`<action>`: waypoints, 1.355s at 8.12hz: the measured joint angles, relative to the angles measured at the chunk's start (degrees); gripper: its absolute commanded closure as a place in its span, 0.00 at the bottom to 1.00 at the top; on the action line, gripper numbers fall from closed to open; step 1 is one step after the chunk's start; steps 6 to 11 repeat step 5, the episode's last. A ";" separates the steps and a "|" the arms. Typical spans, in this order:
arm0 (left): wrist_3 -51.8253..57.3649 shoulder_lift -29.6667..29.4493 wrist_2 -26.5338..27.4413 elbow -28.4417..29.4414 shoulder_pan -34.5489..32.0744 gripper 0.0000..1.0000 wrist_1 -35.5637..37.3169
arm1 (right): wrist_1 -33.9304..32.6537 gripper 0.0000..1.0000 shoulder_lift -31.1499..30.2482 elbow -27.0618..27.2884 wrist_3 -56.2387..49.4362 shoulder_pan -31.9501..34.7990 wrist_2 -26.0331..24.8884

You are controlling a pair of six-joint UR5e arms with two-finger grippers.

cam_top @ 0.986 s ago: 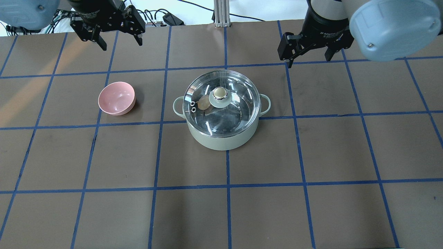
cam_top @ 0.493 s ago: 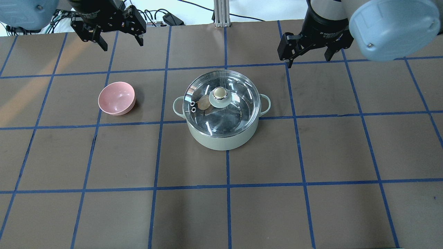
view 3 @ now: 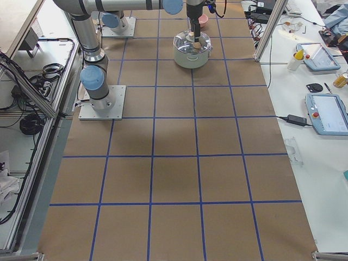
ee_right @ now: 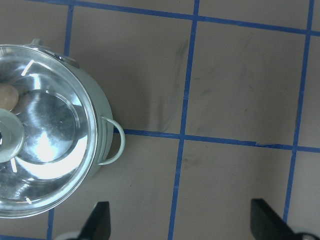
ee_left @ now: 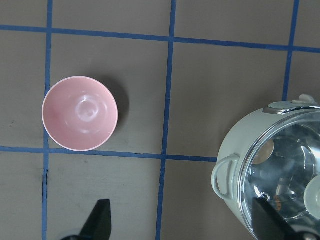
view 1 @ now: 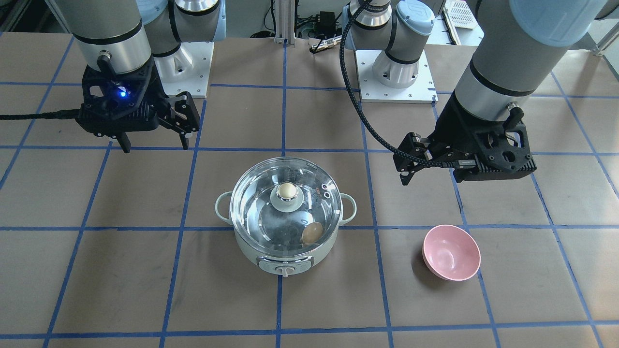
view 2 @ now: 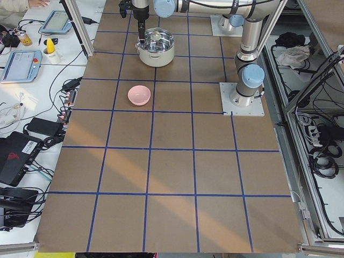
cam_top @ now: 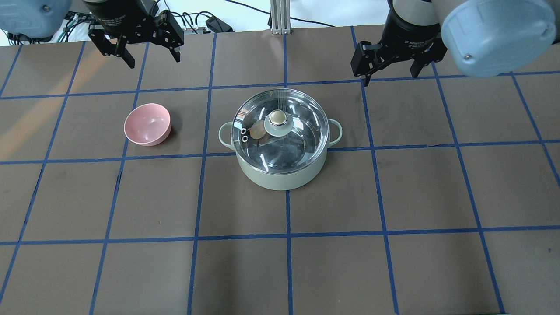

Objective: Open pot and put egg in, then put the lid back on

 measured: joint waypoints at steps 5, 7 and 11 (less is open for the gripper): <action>0.04 -0.09 0.05 -0.07 0.00 0.00 -0.15 | 0.08 0.00 0.02 0.00 0.08 -0.01 0.38; 0.04 -0.09 0.05 -0.07 0.00 0.00 -0.15 | 0.08 0.00 0.02 0.00 0.08 -0.01 0.38; 0.04 -0.09 0.05 -0.07 0.00 0.00 -0.15 | 0.08 0.00 0.02 0.00 0.08 -0.01 0.38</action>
